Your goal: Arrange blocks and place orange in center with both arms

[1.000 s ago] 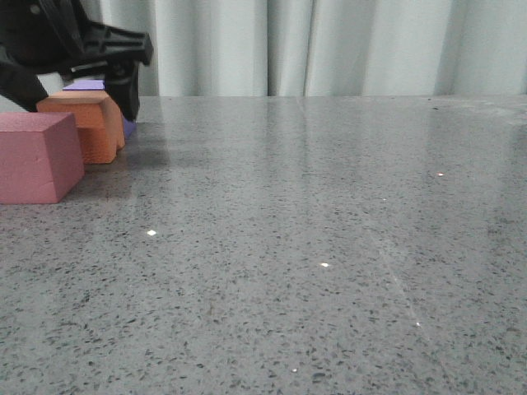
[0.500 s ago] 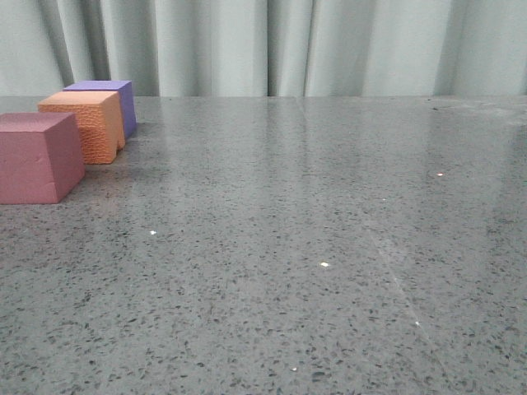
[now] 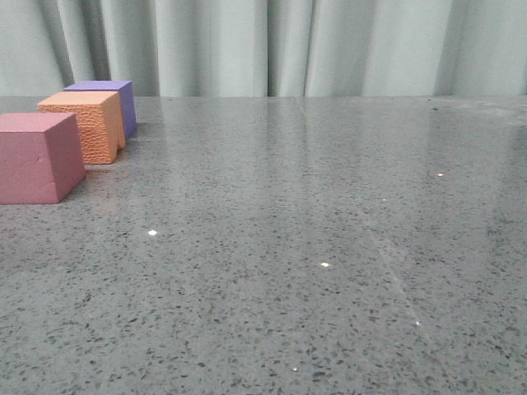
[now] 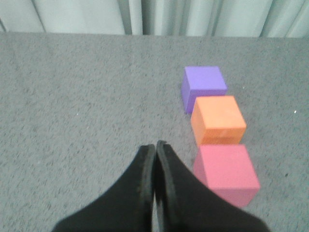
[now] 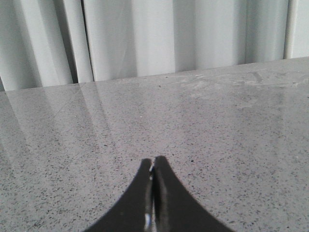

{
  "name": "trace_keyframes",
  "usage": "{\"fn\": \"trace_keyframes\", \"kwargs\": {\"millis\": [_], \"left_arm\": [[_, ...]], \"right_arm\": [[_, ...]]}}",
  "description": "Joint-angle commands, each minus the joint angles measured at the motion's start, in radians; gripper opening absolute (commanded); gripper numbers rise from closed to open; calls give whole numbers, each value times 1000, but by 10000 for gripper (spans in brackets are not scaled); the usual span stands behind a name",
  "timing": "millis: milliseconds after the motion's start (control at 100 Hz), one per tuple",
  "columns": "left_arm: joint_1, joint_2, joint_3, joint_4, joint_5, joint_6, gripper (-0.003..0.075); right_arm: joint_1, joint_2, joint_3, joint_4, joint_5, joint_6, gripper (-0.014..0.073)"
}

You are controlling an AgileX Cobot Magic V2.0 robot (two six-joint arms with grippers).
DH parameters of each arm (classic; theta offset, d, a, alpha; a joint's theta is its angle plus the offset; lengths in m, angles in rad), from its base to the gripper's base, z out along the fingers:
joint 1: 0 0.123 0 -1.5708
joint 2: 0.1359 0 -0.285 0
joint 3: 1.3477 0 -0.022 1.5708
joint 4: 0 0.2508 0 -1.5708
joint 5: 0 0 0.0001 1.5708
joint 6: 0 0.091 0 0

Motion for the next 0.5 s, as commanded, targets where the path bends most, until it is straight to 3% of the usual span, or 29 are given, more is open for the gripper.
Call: {"fn": "trace_keyframes", "kwargs": {"millis": [0, 120, 490], "left_arm": [[6, -65, 37, 12, -47, 2, -19], [6, -120, 81, -41, -22, 2, -19], [6, -129, 91, -6, 32, 2, -19]], "right_arm": [[0, -19, -13, 2, -84, -1, -67], [0, -19, -13, 2, -84, -1, -67], [0, -19, -13, 2, -84, -1, -67]]}}
